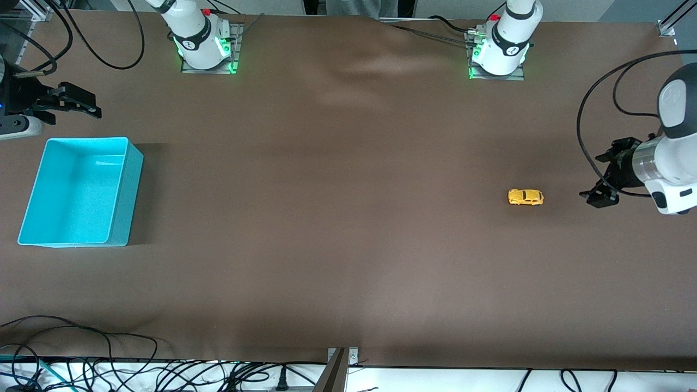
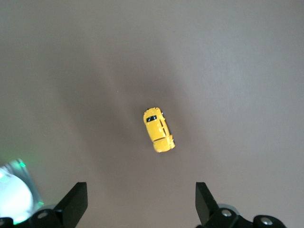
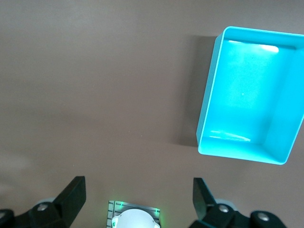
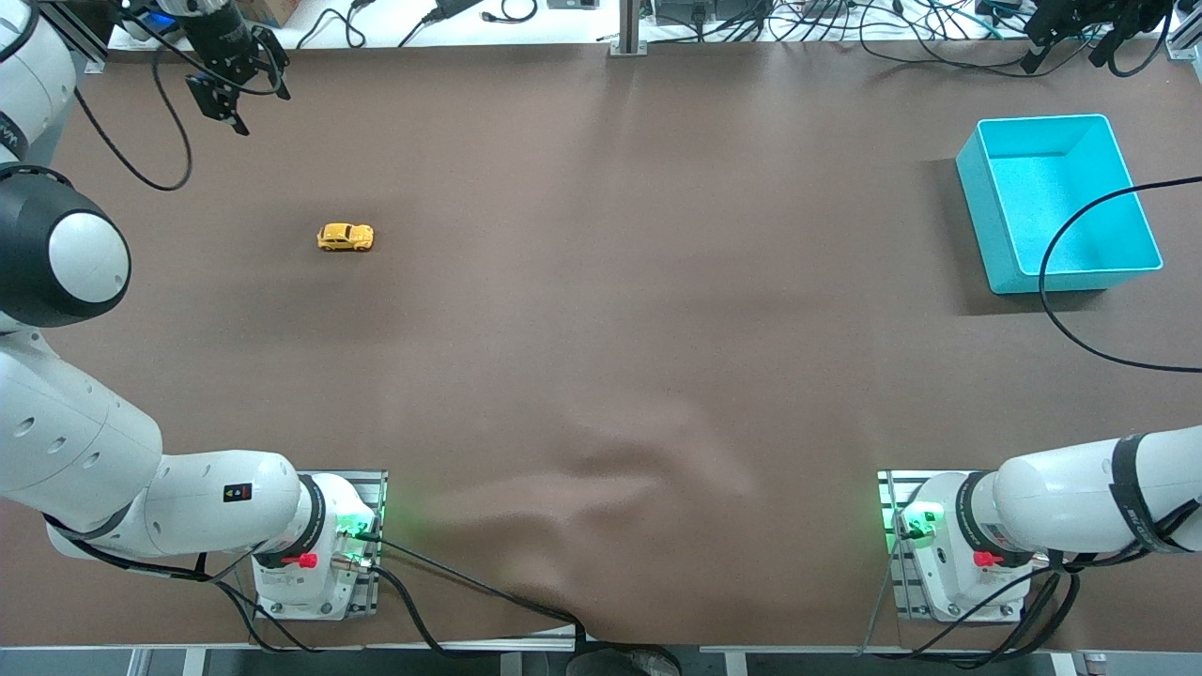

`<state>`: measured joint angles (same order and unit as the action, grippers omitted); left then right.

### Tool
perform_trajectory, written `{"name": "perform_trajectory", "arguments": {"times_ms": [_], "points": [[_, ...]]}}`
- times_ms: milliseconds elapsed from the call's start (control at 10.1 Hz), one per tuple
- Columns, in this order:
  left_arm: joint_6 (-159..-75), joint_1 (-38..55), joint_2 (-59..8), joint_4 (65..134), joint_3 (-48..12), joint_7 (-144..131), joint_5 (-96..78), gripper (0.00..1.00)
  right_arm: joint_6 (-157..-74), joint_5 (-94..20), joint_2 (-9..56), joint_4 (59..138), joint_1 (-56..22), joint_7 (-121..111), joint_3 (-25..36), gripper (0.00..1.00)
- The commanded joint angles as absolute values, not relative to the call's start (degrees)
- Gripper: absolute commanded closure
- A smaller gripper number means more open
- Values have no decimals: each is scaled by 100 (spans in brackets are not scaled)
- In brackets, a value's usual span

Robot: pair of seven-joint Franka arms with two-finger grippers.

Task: Wind up and store yellow beetle car
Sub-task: 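Lower the left gripper over the yellow beetle car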

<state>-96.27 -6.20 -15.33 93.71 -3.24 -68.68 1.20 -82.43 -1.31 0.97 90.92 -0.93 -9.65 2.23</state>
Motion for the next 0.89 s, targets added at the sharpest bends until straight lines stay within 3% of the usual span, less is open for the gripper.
{"name": "perform_trajectory", "arguments": {"times_ms": [0, 297, 792], "points": [[-10359, -624, -1398, 10008, -343, -8064, 44, 0, -8209, -176, 88, 9062, -88, -984, 202, 0], [-11510, -624, -986, 11272, -456, -8323, 44, 0, -8218, -185, 88, 9062, -97, -984, 193, 0], [-13638, -633, -975, 12725, -448, -9244, 105, 0, -8227, -193, 105, 9062, -97, -984, 193, 0]]}}
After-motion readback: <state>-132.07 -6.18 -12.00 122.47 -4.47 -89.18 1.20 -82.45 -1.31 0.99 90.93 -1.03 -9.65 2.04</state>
